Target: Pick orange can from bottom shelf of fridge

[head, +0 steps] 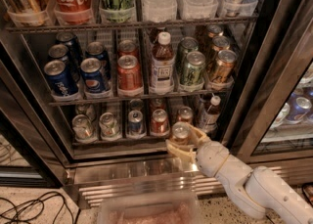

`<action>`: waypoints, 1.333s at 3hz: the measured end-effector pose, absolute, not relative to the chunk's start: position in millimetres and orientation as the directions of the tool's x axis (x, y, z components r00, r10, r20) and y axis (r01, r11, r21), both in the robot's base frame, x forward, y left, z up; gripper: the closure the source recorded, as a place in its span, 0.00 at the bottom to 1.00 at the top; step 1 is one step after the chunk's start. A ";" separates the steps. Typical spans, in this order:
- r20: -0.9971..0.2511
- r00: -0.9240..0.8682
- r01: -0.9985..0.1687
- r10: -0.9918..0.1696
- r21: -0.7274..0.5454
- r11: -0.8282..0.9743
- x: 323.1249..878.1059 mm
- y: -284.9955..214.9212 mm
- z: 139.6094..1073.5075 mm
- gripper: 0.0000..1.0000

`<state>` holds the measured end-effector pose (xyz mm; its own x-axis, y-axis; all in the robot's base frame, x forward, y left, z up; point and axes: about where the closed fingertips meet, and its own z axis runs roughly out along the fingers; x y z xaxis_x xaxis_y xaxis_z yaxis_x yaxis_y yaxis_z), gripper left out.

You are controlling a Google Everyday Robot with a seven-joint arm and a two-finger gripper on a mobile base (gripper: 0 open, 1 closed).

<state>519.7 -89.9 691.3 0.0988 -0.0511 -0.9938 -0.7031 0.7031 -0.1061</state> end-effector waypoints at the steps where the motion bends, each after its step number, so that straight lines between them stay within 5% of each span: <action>1: -0.992 0.125 -0.752 -0.020 -0.108 0.650 505.3 -77.0 701.3 1.00; 4: -0.992 0.105 -0.868 0.070 -0.057 0.493 479.9 -53.3 698.9 1.00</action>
Offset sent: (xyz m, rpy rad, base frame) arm -0.0140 0.0118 0.0093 0.0214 -0.0199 0.0728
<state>479.9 -53.3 698.9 0.1053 0.0700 -0.9920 -0.8684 0.4926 -0.0574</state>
